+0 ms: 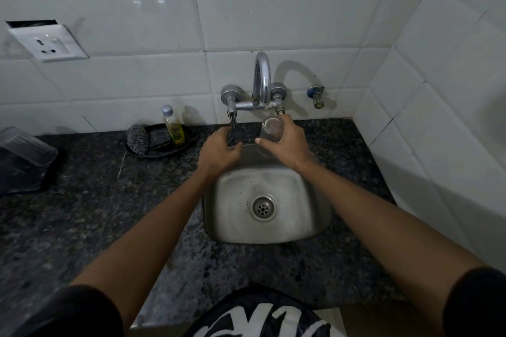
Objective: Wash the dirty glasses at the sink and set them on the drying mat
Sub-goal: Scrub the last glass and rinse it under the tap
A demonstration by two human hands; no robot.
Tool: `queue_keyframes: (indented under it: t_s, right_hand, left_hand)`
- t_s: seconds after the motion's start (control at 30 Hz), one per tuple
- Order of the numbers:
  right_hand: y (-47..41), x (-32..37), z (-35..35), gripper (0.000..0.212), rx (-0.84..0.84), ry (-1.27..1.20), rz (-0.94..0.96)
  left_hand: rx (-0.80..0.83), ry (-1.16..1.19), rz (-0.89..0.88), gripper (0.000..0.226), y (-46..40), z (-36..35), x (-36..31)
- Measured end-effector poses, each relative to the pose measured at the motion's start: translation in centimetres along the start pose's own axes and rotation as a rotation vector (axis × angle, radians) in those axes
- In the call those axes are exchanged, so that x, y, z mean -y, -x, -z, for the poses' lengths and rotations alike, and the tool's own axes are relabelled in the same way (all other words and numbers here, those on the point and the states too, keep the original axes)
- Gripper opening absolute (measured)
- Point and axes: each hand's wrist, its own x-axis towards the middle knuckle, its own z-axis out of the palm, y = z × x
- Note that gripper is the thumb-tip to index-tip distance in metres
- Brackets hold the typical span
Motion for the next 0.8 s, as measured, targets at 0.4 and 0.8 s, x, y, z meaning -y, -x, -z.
queue_keyframes:
  t_s: [0.4,0.8]
  right_hand:
    - [-0.13,0.09,-0.26,0.061,0.026,0.008,0.040]
    - [-0.26,-0.21,-0.44,0.059,-0.018,0.014,0.043]
  left_hand:
    - [0.053,-0.154,-0.045,0.064,0.15,-0.39,0.89]
    - [0.067,-0.173,-0.015,0.061,-0.02,-0.32,1.03]
